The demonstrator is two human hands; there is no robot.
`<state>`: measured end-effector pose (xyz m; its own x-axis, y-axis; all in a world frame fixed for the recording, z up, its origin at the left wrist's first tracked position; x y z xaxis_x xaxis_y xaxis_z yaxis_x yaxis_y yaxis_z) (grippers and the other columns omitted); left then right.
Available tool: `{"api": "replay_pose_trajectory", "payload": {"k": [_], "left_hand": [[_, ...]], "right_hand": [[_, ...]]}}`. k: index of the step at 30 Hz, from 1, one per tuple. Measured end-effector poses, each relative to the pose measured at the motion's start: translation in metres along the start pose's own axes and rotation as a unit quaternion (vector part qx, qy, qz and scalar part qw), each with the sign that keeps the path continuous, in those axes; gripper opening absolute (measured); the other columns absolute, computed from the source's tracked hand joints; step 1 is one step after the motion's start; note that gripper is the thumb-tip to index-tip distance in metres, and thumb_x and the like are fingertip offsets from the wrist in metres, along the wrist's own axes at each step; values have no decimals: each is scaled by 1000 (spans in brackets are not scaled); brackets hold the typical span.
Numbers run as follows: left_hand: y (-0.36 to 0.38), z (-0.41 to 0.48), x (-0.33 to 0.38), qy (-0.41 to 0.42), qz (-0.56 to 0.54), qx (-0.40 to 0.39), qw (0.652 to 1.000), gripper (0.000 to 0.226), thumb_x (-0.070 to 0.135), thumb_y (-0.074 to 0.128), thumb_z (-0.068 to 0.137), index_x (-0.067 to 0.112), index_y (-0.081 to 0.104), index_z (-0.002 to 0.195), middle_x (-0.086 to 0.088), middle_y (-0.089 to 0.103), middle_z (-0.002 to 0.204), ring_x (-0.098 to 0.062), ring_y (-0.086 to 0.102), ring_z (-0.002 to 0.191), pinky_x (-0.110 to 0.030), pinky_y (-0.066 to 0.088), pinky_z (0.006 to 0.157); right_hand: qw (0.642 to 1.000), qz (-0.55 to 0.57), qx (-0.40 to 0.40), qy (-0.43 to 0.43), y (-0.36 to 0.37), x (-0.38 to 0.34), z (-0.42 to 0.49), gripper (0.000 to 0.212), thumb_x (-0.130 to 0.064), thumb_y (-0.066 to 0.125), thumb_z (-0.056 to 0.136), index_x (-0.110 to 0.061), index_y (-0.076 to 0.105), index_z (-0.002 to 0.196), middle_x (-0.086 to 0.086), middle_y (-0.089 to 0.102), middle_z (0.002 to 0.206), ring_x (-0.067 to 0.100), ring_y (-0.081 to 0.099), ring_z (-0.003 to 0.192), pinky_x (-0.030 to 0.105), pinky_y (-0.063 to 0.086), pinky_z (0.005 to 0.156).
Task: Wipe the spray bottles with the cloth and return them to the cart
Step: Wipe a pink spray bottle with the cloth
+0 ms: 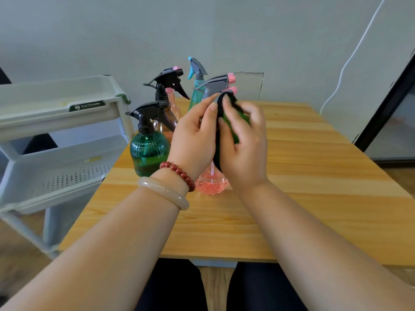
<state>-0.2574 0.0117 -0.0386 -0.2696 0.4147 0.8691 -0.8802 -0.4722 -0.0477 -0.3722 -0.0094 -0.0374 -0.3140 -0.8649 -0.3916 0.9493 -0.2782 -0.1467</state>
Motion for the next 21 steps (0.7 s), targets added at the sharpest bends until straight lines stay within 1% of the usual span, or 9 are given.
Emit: {"api": "replay_pose_trajectory", "payload": {"k": [2, 5, 6, 8, 10, 11, 15, 18, 21], "left_hand": [[0, -2, 0, 1, -8, -3, 1000, 29, 18, 43, 105, 33, 63, 120, 18, 68, 113, 5, 60, 111, -23, 48, 101], [1, 0, 0, -2, 6, -5, 1000, 29, 20, 43, 105, 26, 63, 126, 21, 66, 106, 12, 60, 101, -9, 46, 88], [0, 0, -1, -2, 6, -1, 1000, 30, 20, 43, 105, 25, 63, 127, 19, 67, 106, 10, 61, 101, -11, 47, 89], [-3, 0, -4, -5, -6, 9, 1000, 29, 20, 44, 105, 25, 64, 125, 14, 69, 111, 3, 62, 107, -23, 49, 99], [-4, -1, -4, -5, -18, 6, 1000, 28, 20, 44, 105, 28, 65, 122, 13, 69, 117, 2, 60, 113, -27, 48, 103], [-3, -1, -4, -7, -19, 0, 1000, 28, 19, 44, 105, 27, 65, 123, 13, 68, 118, 3, 60, 114, -25, 47, 102], [0, 0, -4, -11, -4, -5, 1000, 32, 22, 43, 105, 21, 63, 131, 9, 67, 121, 3, 59, 113, -15, 47, 96], [-5, 1, -6, -12, -15, -2, 1000, 31, 21, 43, 105, 22, 64, 128, 11, 68, 119, 5, 60, 111, -14, 47, 95], [-5, -1, -4, -6, -9, -13, 1000, 30, 21, 43, 105, 26, 65, 124, 15, 68, 115, 9, 59, 109, -11, 46, 92]], "right_hand": [[1000, -4, -9, -27, 0, -1, -1, 32, 3, 56, 94, 8, 60, 126, 20, 54, 115, 12, 52, 108, 12, 37, 99], [999, -13, 39, 33, -8, 13, 15, 32, 0, 56, 94, 4, 62, 125, 8, 48, 111, -13, 44, 102, 1, 32, 93], [998, -6, 45, 47, -6, 13, 14, 33, -1, 55, 94, 4, 61, 126, 7, 47, 111, -12, 45, 102, 2, 33, 92], [999, 8, 22, 28, 5, 2, 0, 35, -1, 55, 95, 5, 59, 129, 14, 51, 113, 10, 53, 106, 13, 40, 95], [1000, 18, -15, -15, 10, -6, -10, 35, 1, 55, 95, 6, 58, 129, 19, 53, 114, 24, 58, 104, 23, 46, 93], [1000, 13, -18, -19, 8, -2, -6, 34, 0, 55, 95, 6, 59, 129, 19, 54, 113, 25, 58, 103, 23, 46, 92], [998, -13, 25, 50, -4, 21, 15, 35, -3, 55, 94, 3, 60, 128, 6, 50, 106, 5, 48, 96, 5, 37, 88], [999, 12, -23, 30, 9, 6, -7, 36, -3, 54, 96, 4, 58, 131, 14, 56, 111, 16, 55, 103, 15, 43, 91], [999, 11, -40, 3, 6, 2, -17, 36, -3, 54, 96, 3, 59, 131, 9, 55, 112, 18, 55, 105, 22, 45, 94]]}}
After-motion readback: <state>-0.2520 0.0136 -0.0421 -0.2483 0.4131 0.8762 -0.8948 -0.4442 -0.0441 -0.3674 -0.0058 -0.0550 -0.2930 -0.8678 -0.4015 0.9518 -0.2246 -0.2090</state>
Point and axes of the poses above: each hand's wrist, its own z-axis towards the middle knuckle, its own y-axis out of the palm, x = y × z, the point moved 9 cm from there along z, towards the middle knuckle
